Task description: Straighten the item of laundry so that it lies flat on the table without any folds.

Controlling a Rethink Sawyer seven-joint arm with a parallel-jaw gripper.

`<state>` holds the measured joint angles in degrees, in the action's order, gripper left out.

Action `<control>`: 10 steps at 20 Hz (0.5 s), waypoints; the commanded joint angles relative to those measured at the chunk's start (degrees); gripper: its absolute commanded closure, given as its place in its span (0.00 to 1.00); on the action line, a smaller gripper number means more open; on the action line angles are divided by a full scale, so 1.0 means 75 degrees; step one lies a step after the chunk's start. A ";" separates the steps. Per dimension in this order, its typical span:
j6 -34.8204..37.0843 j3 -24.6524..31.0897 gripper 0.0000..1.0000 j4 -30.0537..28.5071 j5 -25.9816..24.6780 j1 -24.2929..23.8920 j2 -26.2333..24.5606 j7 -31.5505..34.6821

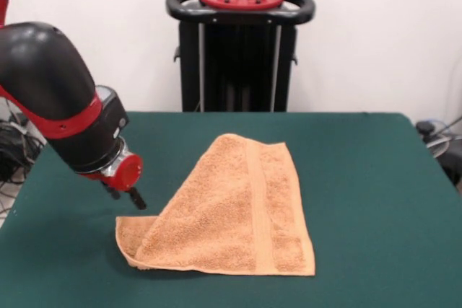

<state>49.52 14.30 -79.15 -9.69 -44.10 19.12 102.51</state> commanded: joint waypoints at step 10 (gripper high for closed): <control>-0.0222 0.0707 0.00 -0.0973 0.0562 0.0118 -0.0096 0.0160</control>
<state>49.95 14.35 -81.73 -7.66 -44.10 18.96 102.51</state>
